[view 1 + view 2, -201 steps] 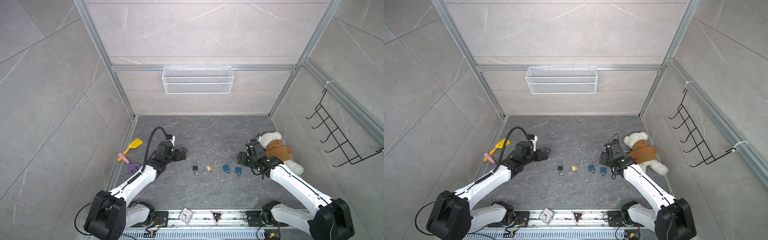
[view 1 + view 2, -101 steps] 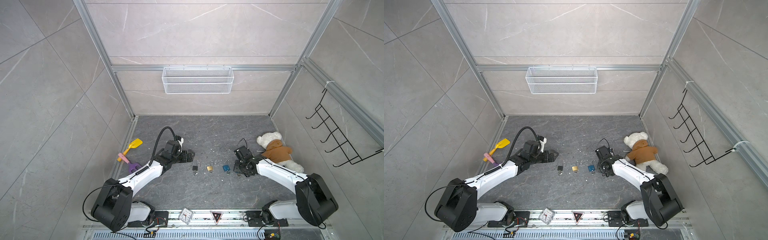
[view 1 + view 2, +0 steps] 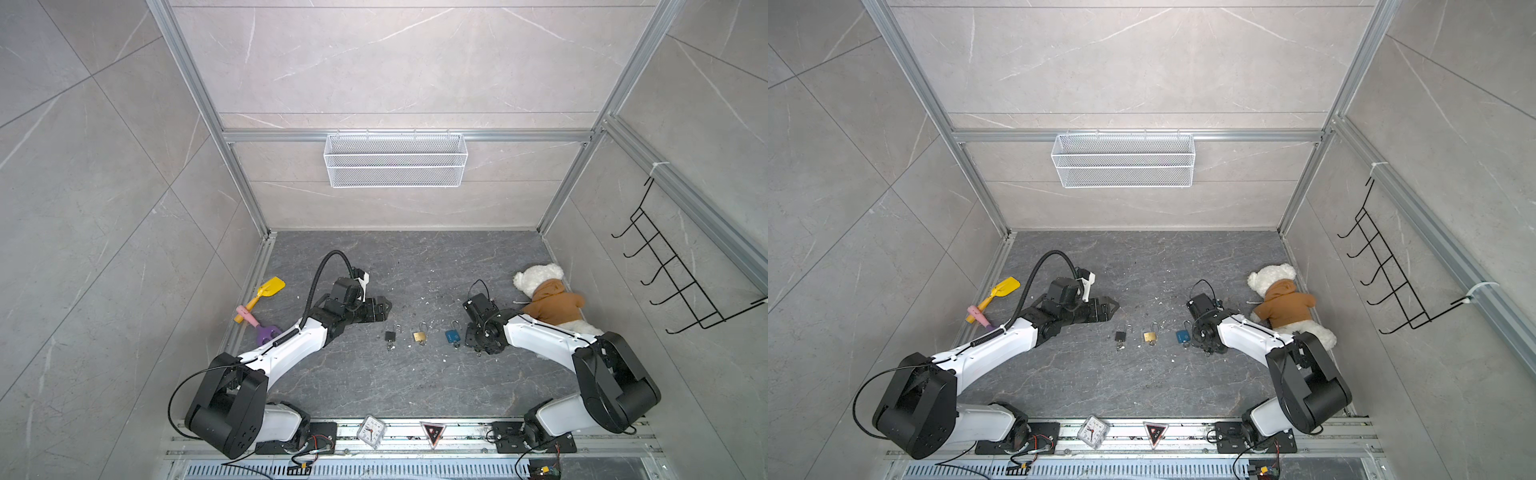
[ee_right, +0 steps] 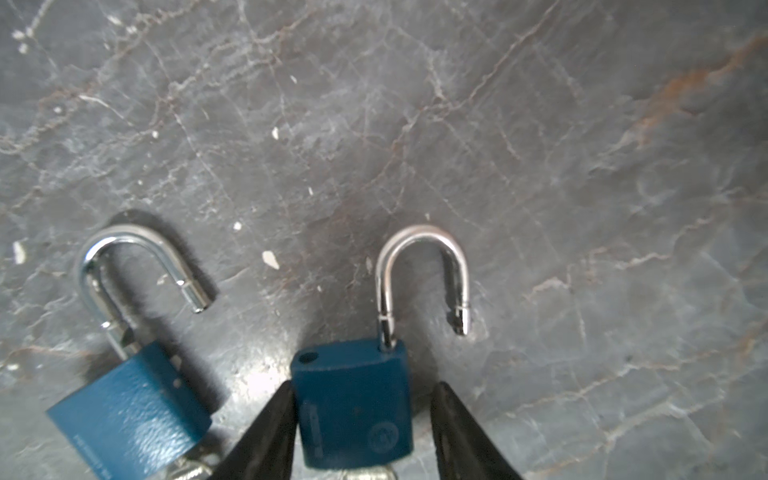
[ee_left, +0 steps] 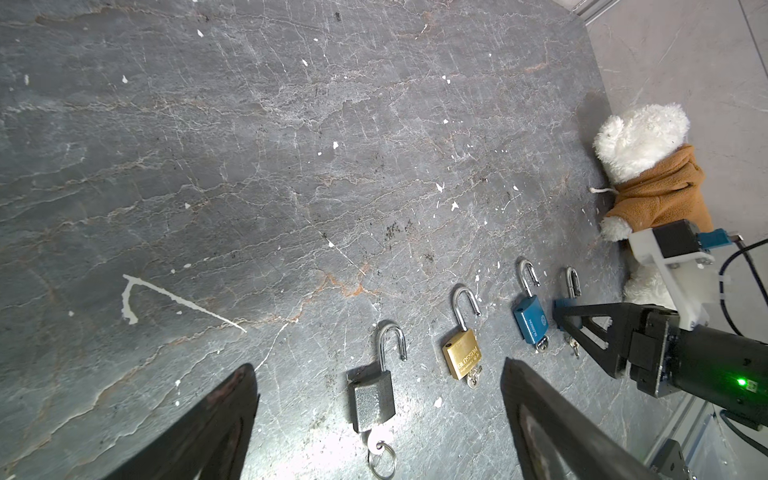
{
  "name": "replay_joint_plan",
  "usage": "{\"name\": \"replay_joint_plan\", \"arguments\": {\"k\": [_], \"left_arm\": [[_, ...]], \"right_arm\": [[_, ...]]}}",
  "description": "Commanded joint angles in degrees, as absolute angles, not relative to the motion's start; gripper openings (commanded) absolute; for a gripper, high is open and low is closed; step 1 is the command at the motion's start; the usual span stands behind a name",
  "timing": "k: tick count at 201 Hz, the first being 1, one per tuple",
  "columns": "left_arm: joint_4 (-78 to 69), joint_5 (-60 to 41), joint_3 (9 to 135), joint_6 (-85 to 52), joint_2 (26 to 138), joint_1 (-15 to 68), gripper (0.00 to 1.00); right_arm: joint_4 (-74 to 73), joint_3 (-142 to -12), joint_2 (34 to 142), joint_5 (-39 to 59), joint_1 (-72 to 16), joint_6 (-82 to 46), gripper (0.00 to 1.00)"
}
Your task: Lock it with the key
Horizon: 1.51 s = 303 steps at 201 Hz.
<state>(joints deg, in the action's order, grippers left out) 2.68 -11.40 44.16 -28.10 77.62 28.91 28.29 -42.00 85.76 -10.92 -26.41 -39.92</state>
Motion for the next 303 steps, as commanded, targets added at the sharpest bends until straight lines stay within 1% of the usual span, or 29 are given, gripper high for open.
{"name": "replay_joint_plan", "arguments": {"k": [1,68,95,125,141,144,152,159,166,211,236,257,303], "left_arm": [[1.8,-13.3,45.4,-28.3,77.7,29.2,0.93],[1.7,-12.9,44.7,-27.9,77.7,29.8,0.92],[1.4,-12.7,44.5,-27.8,77.7,30.0,0.91],[1.3,-12.8,44.2,-27.7,77.9,30.1,0.91],[1.1,-12.5,43.7,-27.6,77.8,30.2,0.91],[1.0,-12.5,43.7,-27.6,77.7,30.2,0.91],[0.9,-12.5,43.6,-27.6,77.7,30.2,0.91],[0.9,-12.5,43.6,-27.4,77.8,30.2,0.91],[0.9,-12.6,43.5,-27.4,77.8,30.3,0.91],[0.4,-13.0,43.5,-27.0,77.8,30.6,0.9],[-0.2,-13.9,43.4,-27.1,77.8,30.8,0.88],[-0.7,-14.4,43.9,-27.4,78.2,31.0,0.87],[-3.8,-16.6,45.7,-29.5,80.3,31.4,0.87]], "right_arm": [[28.4,-42.5,86.3,-12.1,-26.7,-40.3,0.52],[28.5,-42.2,86.4,-12.2,-26.7,-40.2,0.48],[28.3,-42.3,86.8,-11.9,-26.7,-39.7,0.43],[28.0,-42.4,87.0,-11.4,-27.0,-39.4,0.43],[28.1,-42.8,87.4,-11.0,-27.1,-39.1,0.42],[28.0,-42.8,87.5,-10.8,-27.1,-38.9,0.41],[28.0,-43.1,87.9,-10.1,-27.0,-38.2,0.34],[28.4,-43.7,88.3,-10.1,-27.2,-38.2,0.33],[28.9,-44.1,88.8,-10.1,-27.2,-38.0,0.3],[29.6,-46.3,87.7,-8.9,-28.2,-33.9,0.25],[29.0,-47.9,83.7,-5.9,-30.2,-29.7,0.25],[28.5,-49.8,81.2,-2.6,-32.3,-27.4,0.19],[24.6,-55.6,82.4,4.6,-37.8,-24.4,0.19]]}}
